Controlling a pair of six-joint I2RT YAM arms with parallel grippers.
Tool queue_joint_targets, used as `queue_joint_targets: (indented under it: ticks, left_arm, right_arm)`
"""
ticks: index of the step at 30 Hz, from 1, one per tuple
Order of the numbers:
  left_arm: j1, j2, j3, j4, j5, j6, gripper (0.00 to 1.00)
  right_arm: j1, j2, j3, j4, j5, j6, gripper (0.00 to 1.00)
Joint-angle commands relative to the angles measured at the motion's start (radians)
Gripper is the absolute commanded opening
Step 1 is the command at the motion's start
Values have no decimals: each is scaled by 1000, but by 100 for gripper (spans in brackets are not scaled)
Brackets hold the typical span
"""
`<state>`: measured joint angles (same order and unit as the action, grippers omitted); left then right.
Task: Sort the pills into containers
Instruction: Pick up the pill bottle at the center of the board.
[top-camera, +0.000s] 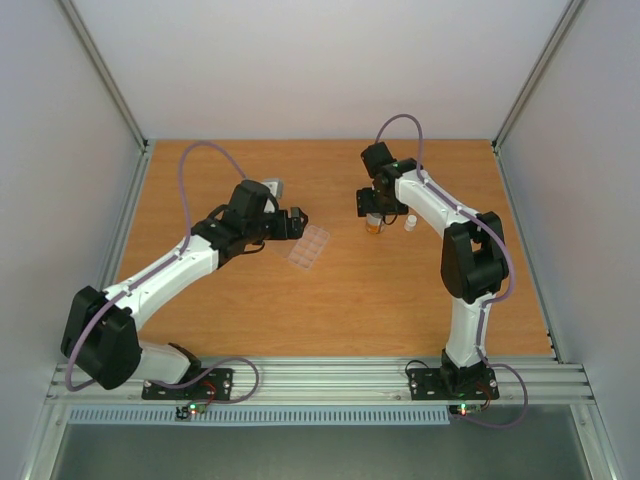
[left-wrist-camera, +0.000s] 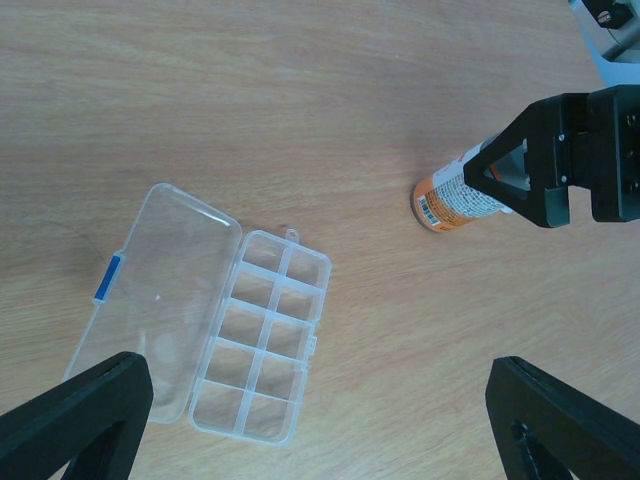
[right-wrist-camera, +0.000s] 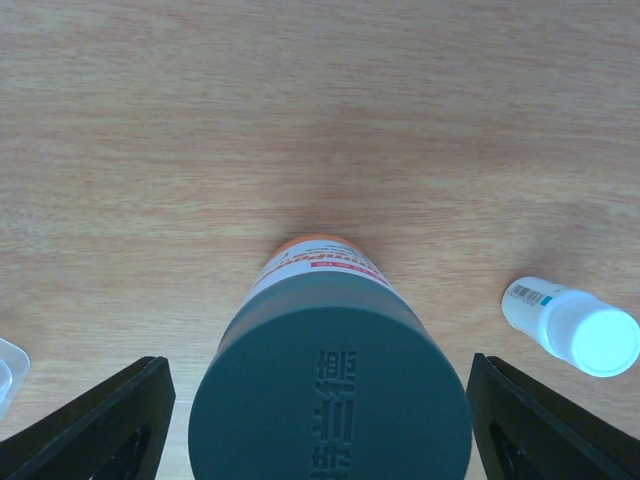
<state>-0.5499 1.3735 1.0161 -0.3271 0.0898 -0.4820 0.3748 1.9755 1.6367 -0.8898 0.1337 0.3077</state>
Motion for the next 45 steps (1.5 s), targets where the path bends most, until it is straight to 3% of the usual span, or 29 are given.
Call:
queue_joint_targets:
  ticks: [1, 16, 25, 35, 38, 45]
  left_arm:
    - [2, -6, -14, 47, 0, 16, 93]
    - [2, -10, -17, 40, -12, 29, 94]
    - [2, -9, -19, 41, -12, 34, 94]
    - [2, -13, -25, 35, -9, 41, 95]
    - [2, -18, -32, 34, 0, 38, 99]
    - [39, -39, -84, 110, 175, -11, 99]
  right_arm:
    - [-7, 1, -8, 28, -15, -12, 81]
    - [-13, 34, -6, 37, -32, -13, 71]
    - [-13, 43, -24, 35, -34, -12, 70]
    - [-14, 34, -45, 53, -66, -12, 37]
    - [-14, 12, -55, 73, -78, -15, 29]
    - [0, -115, -90, 151, -238, -11, 25]
